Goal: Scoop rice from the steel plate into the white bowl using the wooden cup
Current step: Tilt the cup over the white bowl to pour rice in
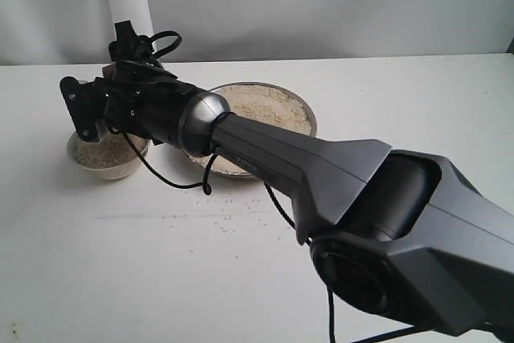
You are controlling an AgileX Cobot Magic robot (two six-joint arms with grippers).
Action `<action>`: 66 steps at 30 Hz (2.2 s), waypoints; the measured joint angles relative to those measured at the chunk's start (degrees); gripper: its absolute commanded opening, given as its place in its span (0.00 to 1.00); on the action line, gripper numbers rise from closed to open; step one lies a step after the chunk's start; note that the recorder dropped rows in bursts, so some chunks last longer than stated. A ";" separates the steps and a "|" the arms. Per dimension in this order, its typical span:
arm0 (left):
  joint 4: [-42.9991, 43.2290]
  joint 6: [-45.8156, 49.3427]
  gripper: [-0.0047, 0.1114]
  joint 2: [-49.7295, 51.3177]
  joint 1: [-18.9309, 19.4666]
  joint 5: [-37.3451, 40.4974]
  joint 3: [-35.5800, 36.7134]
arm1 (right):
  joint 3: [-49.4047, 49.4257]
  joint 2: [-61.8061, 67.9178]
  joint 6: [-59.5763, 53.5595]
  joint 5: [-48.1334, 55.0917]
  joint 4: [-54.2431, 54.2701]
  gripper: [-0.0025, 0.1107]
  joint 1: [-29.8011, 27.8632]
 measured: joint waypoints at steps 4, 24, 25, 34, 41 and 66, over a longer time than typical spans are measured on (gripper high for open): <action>0.00 0.00 0.04 0.00 0.00 0.00 0.00 | 0.00 0.00 -0.89 0.34 -1.96 0.02 0.25; 0.00 0.00 0.04 0.00 0.00 0.00 0.00 | 5.72 0.00 -0.42 -0.09 -13.59 0.02 2.11; 0.00 0.00 0.04 0.00 0.00 0.00 0.00 | 5.72 0.00 -0.31 -0.24 -14.08 0.02 2.21; 0.00 0.00 0.04 0.00 0.00 0.00 0.00 | 5.72 0.00 -0.19 -2.04 -18.36 0.02 2.97; 0.00 0.00 0.04 0.00 0.00 0.00 0.00 | 5.72 0.00 -3.31 -3.94 -18.81 0.02 2.97; 0.00 0.00 0.04 0.00 0.00 0.00 0.00 | 5.72 0.00 -6.48 -5.45 -27.75 0.02 2.97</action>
